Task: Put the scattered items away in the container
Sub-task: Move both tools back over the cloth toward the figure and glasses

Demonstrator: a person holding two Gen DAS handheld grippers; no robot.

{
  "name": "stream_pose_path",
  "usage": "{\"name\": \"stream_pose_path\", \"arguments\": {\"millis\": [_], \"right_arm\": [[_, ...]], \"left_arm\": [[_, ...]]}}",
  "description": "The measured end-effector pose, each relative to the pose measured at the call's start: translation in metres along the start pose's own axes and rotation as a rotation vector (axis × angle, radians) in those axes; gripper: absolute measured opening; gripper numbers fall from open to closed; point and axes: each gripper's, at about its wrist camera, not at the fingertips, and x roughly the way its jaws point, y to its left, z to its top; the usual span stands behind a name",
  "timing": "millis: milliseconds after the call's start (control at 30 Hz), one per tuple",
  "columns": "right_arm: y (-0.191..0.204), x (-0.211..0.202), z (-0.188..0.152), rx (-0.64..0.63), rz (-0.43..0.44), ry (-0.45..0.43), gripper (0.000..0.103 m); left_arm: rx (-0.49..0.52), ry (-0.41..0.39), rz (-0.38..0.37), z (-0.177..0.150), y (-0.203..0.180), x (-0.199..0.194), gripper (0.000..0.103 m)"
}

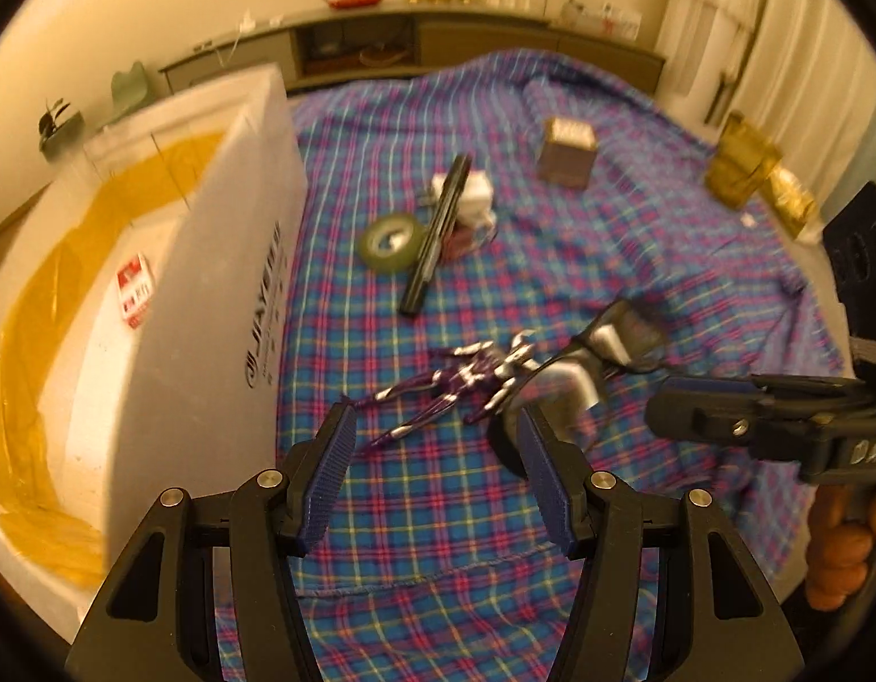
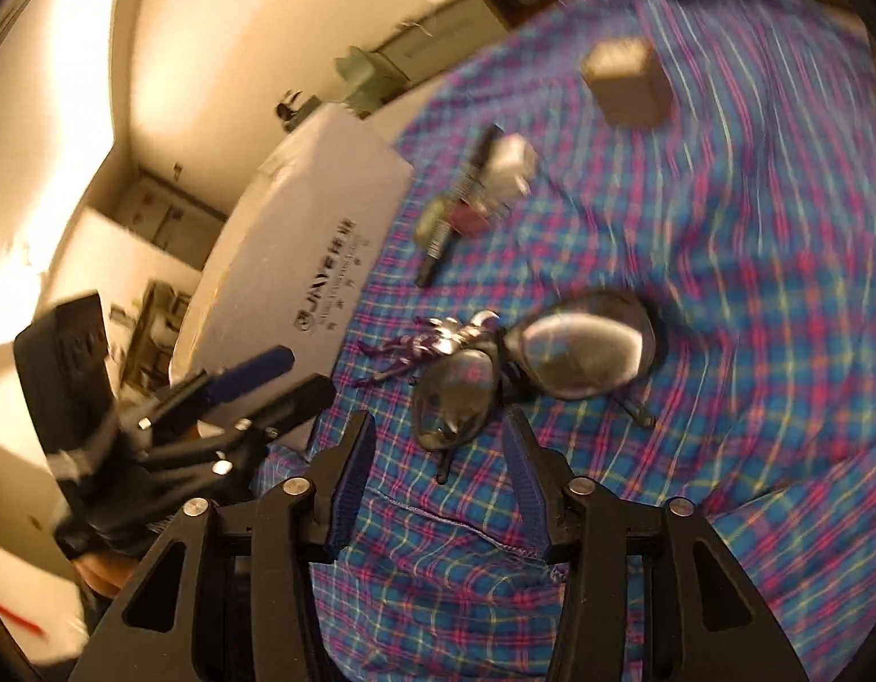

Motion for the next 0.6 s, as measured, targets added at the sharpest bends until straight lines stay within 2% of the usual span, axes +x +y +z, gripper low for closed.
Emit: {"name": "stream_pose_path", "arguments": {"millis": [133, 167, 200, 267, 367, 467, 567, 600], "right_arm": [[-0.017, 0.012, 0.010, 0.082, -0.005, -0.001, 0.052], [-0.018, 0.013, 0.013, 0.085, -0.018, -0.012, 0.053], [-0.018, 0.014, 0.018, 0.079, -0.044, -0.031, 0.052], [-0.010, 0.008, 0.030, 0.015, -0.149, -0.109, 0.052], [0.003, 0.006, 0.042, -0.052, -0.200, -0.157, 0.053], [0.007, 0.012, 0.044, -0.037, -0.163, -0.141, 0.069], [0.013, 0.028, 0.044, -0.032, -0.138, -0.113, 0.074], [0.018, 0.031, 0.044, -0.056, -0.153, -0.121, 0.076]], "left_arm": [[0.034, 0.034, 0.030, -0.004, -0.003, 0.023, 0.062], [0.040, 0.025, 0.015, -0.005, -0.004, 0.026, 0.062], [0.049, 0.031, 0.008, -0.006, -0.004, 0.032, 0.062], [0.051, 0.069, 0.031, -0.006, -0.005, 0.044, 0.062], [0.074, 0.067, 0.010, -0.002, -0.009, 0.052, 0.062], [0.090, 0.050, 0.012, 0.000, -0.009, 0.057, 0.063], [0.090, 0.030, 0.006, 0.002, -0.006, 0.058, 0.063], [0.090, 0.020, 0.005, 0.002, -0.005, 0.058, 0.062]]}}
